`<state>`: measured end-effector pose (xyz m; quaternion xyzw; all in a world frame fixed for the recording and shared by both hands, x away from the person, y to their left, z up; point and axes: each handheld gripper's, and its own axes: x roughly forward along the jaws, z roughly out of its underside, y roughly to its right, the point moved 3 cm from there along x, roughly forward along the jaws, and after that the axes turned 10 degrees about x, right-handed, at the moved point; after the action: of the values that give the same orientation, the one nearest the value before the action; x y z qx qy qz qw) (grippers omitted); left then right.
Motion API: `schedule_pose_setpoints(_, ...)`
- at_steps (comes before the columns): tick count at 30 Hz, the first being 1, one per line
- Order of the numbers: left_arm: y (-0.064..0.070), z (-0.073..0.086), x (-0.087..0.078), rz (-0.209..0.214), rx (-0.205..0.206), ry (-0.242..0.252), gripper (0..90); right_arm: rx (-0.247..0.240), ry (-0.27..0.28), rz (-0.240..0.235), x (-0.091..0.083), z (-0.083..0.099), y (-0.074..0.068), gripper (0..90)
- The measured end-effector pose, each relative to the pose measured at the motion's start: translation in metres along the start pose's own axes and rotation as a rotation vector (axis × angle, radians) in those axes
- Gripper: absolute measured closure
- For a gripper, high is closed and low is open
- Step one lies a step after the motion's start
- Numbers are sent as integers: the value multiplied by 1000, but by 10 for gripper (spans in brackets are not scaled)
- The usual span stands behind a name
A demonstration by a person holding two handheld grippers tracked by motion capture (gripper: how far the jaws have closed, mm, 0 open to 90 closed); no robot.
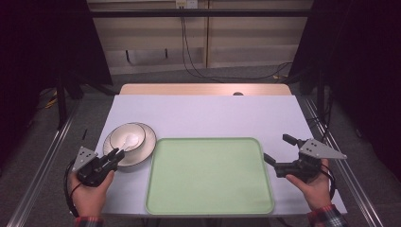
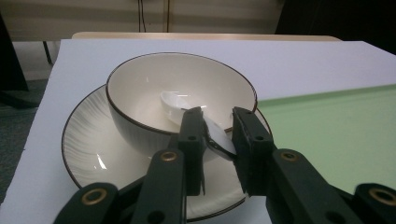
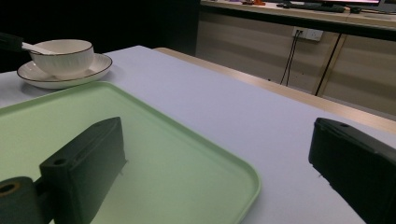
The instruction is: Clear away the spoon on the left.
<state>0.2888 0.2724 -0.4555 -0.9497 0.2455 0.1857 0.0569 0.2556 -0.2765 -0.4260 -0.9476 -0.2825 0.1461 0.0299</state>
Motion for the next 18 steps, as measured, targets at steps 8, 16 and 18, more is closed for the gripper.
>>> schedule_pose_setpoints(8, 1, 1, 1, 3, -3, 0, 787, 0, -1, -8, 1, 0, -1, 32)
schedule_pose_setpoints(16, 2, 0, 4, 4, -7, 8, 846, -3, 4, -7, 0, 0, 0, 32)
schedule_pose_setpoints(18, 2, -1, 5, 2, -13, 7, 846, 1, 5, -6, 0, -1, 0, 32)
